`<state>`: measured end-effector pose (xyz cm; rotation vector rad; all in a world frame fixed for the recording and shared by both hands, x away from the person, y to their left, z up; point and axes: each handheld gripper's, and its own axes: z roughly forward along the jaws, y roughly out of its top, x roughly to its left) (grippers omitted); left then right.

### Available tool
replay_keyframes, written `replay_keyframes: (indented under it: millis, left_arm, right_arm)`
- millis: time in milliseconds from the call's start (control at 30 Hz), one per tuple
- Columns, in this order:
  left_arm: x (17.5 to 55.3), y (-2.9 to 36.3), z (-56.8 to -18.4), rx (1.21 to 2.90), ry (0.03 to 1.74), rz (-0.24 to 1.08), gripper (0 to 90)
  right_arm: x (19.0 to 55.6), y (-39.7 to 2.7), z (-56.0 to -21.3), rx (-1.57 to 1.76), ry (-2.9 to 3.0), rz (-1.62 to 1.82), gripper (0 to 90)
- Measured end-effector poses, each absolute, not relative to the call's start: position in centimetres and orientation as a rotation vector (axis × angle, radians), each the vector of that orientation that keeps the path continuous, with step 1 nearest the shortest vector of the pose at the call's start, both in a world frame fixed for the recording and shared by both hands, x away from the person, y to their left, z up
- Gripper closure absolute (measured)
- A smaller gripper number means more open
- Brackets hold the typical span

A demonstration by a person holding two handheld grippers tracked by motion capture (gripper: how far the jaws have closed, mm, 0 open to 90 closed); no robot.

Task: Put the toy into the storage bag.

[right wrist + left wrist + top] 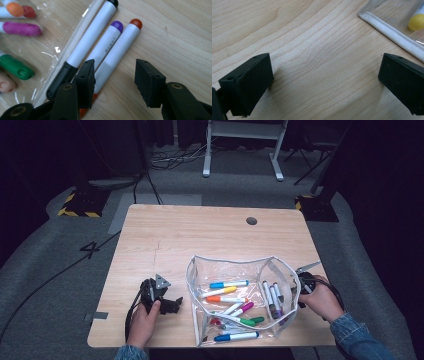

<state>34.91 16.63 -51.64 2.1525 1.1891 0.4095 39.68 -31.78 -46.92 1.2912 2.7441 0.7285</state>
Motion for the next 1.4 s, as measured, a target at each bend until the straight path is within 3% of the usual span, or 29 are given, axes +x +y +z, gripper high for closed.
replay_keyframes:
  millis: [100,200,233,500,933,1200,1400]
  left_arm:
    - [34.9,16.6,-51.6,2.153,1.19,0.41,0.0]
    - [34.9,16.6,-51.6,2.153,1.189,0.409,0.0]
    - [34.9,16.6,-51.6,2.153,1.19,0.41,0.0]
    - [34.9,16.6,-51.6,2.153,1.19,0.41,0.0]
    - [34.9,16.6,-51.6,2.153,1.19,0.411,0.0]
    - [34.9,16.6,-51.6,2.153,1.19,0.41,0.0]
    - [34.9,16.6,-51.6,2.153,1.19,0.41,0.0]
  right_arm:
    - [39.7,-31.9,-47.5,1.279,2.744,0.654,57.5]
    - [39.7,-32.2,-47.4,1.315,2.711,0.59,75.9]
    - [39.7,-32.3,-47.3,1.316,2.706,0.569,76.7]
    - [39.5,-33.0,-45.5,1.348,2.684,0.559,76.9]
    - [38.2,-32.2,-33.3,1.14,2.621,0.712,76.9]
    - [36.6,-27.2,-27.2,0.881,2.674,0.782,76.9]
    - [35.5,-21.7,-26.6,0.663,2.789,0.77,76.9]
